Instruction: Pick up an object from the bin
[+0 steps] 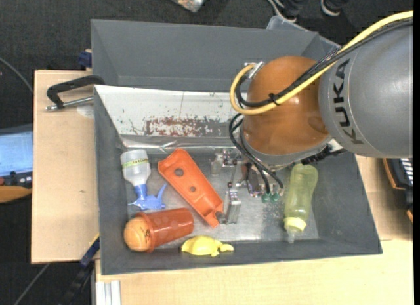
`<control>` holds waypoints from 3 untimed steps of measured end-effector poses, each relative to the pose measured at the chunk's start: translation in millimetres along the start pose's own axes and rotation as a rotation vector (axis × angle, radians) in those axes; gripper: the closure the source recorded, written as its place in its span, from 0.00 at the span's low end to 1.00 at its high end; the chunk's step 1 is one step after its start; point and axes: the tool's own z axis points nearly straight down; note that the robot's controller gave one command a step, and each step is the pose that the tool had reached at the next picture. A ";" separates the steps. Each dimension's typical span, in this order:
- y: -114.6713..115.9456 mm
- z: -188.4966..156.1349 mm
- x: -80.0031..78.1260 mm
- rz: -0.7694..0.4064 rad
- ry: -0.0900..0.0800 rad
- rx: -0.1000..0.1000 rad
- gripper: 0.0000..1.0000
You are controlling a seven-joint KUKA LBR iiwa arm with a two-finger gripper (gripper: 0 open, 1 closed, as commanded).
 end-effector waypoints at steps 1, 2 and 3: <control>-0.6 -4.3 -1.8 0.002 -0.009 -0.001 0.00; 1.4 52.3 -13.2 0.140 -0.007 -0.002 0.00; -1.5 73.7 -16.9 0.216 -0.005 -0.002 0.00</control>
Offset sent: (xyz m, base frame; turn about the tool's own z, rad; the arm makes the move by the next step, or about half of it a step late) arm 0.0255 0.0038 -0.1322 0.3246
